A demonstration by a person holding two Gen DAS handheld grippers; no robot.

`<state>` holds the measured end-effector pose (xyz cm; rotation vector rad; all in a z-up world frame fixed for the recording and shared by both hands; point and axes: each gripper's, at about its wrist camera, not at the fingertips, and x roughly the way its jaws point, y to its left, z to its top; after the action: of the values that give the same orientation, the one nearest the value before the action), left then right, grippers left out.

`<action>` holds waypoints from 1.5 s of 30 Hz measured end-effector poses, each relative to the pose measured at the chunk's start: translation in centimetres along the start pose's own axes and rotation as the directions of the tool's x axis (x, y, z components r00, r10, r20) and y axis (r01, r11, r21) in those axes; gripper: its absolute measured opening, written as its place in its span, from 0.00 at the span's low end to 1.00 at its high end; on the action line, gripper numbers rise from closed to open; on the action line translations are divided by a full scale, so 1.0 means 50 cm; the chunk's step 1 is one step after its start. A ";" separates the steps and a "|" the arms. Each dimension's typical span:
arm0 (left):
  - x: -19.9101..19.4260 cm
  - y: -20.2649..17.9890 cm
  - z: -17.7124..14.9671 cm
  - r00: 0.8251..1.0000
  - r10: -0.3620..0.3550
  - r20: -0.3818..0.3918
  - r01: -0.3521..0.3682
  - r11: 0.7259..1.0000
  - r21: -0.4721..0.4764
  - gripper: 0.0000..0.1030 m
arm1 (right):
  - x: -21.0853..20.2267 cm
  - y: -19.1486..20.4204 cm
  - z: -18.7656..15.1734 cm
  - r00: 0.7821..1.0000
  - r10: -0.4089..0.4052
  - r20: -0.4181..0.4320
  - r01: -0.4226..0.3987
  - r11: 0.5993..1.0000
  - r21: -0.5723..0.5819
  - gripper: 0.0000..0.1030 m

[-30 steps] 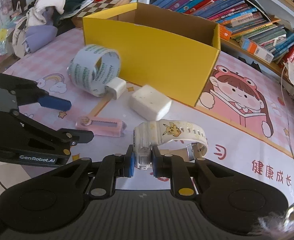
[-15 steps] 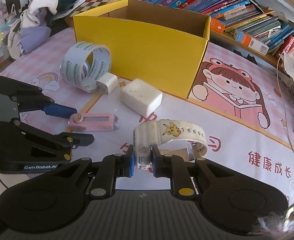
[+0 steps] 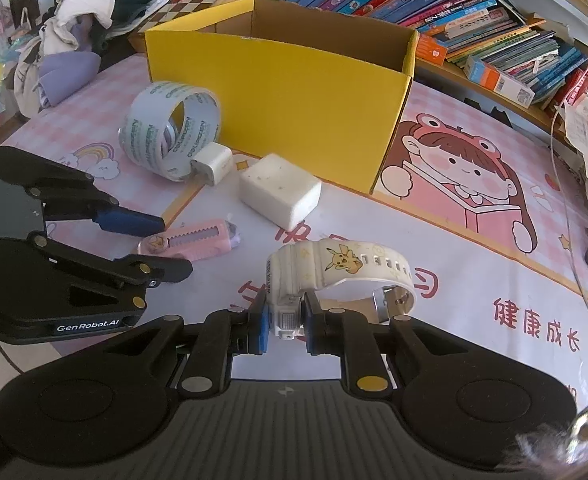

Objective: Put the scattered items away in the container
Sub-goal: 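Grasp the pink comb with the left gripper while the right holds the watch, then carry the comb and watch over the yellow box with both grippers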

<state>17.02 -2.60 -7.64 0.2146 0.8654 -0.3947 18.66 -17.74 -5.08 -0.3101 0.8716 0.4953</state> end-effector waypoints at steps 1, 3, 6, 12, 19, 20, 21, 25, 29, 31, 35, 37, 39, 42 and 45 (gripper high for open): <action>-0.001 -0.001 0.000 1.000 -0.001 -0.002 0.001 1.000 0.002 0.26 | -0.001 0.000 0.000 1.000 0.000 0.002 0.000 1.000 -0.001 0.15; -0.003 -0.002 -0.001 1.000 -0.003 -0.005 0.003 1.000 0.005 0.23 | -0.004 0.003 0.001 1.000 0.002 0.007 -0.002 1.000 -0.005 0.15; -0.008 -0.001 -0.004 1.000 -0.006 -0.008 0.006 1.000 0.003 0.22 | -0.007 0.008 0.002 1.000 0.004 0.013 -0.004 1.000 -0.012 0.15; -0.036 0.009 -0.009 1.000 -0.007 0.027 0.008 1.000 -0.028 0.22 | -0.018 0.020 0.003 1.000 0.006 0.029 -0.006 1.000 -0.023 0.15; -0.068 0.014 -0.017 0.998 -0.010 0.060 0.012 0.999 -0.035 0.22 | -0.030 0.041 0.006 0.999 0.012 0.050 -0.010 0.999 -0.037 0.15; -0.072 0.017 -0.019 0.998 -0.009 0.065 0.011 0.999 -0.040 0.22 | -0.032 0.044 0.007 0.999 0.012 0.053 -0.010 0.999 -0.039 0.15; -0.077 0.019 -0.020 0.998 -0.007 0.070 0.010 0.999 -0.044 0.22 | -0.034 0.048 0.007 0.998 0.012 0.055 -0.010 0.999 -0.041 0.15; -0.097 0.027 -0.024 0.996 0.001 0.092 0.005 0.998 -0.062 0.22 | -0.042 0.062 0.006 0.998 0.015 0.065 -0.012 0.999 -0.050 0.15; -0.115 0.034 -0.028 0.994 0.006 0.109 0.002 0.997 -0.072 0.22 | -0.047 0.076 0.007 0.997 0.022 0.073 -0.017 0.998 -0.062 0.15; -0.125 0.037 -0.027 0.992 0.006 0.123 0.004 0.997 -0.079 0.22 | -0.049 0.081 0.009 0.997 0.027 0.076 -0.022 0.998 -0.065 0.15; -0.146 0.042 -0.024 0.989 0.007 0.151 0.006 0.996 -0.086 0.22 | -0.052 0.089 0.012 0.996 0.033 0.078 -0.027 0.997 -0.066 0.15; -0.155 0.044 -0.023 0.986 0.008 0.164 0.007 0.996 -0.088 0.22 | -0.054 0.092 0.014 0.996 0.033 0.079 -0.028 0.997 -0.066 0.15; -0.165 0.046 -0.020 0.984 0.007 0.179 0.009 0.996 -0.089 0.22 | -0.057 0.095 0.016 0.996 0.033 0.082 -0.027 0.997 -0.068 0.15; -0.184 0.048 -0.013 0.978 0.005 0.209 0.013 0.996 -0.089 0.22 | -0.063 0.097 0.023 0.995 0.030 0.092 -0.023 0.997 -0.070 0.15; -0.200 0.053 -0.002 0.972 0.002 0.236 0.021 0.995 -0.092 0.22 | -0.072 0.096 0.034 0.994 0.026 0.108 -0.019 0.997 -0.068 0.15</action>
<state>12.27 2.34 0.11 0.0737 0.6487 -0.3789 15.25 -13.98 -1.50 -0.3320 0.7539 0.5583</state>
